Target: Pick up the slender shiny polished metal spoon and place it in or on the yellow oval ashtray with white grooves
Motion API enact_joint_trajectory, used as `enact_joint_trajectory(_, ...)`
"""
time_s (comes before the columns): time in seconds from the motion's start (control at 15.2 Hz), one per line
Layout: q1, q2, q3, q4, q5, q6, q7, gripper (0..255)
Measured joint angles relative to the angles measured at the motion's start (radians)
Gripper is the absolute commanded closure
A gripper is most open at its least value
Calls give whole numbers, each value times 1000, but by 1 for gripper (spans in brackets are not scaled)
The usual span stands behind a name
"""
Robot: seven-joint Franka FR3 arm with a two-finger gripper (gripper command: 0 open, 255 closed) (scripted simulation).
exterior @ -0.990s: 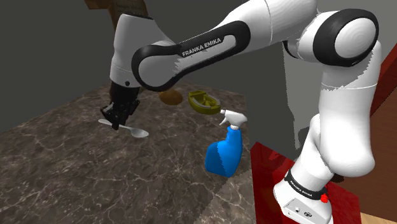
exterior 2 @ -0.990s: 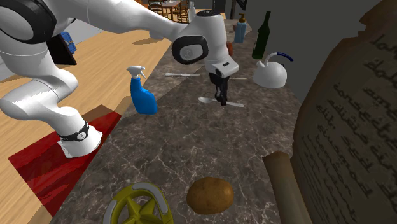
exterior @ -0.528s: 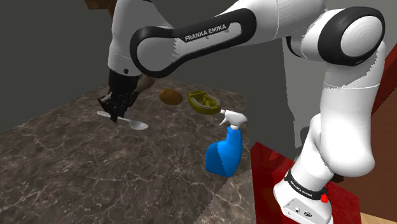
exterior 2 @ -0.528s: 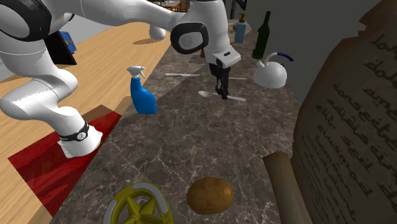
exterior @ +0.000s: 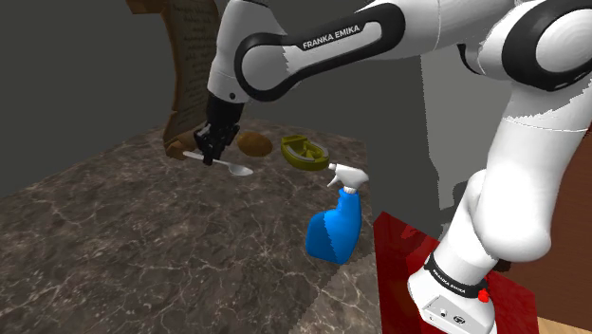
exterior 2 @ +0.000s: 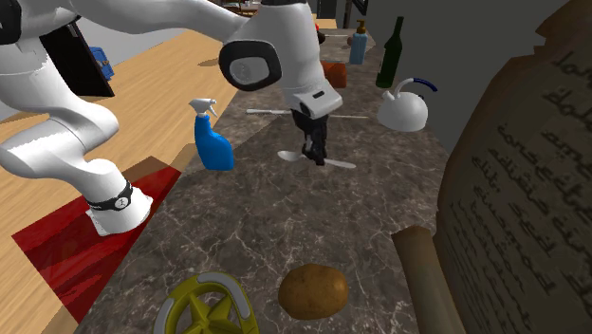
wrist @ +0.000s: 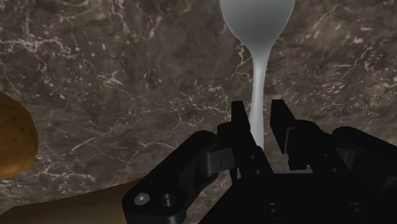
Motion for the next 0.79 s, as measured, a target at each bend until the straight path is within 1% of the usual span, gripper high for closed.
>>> enact_joint_trajectory(0.07, -13, -8, -6, -5, 10, -4, -24, 255)
enact_joint_trajectory(0.4, -87, -100, -47, -117, 80, 8, -171, 255)
enact_joint_trajectory(0.79, -157, -162, -107, -175, 134, -11, -328, 255)
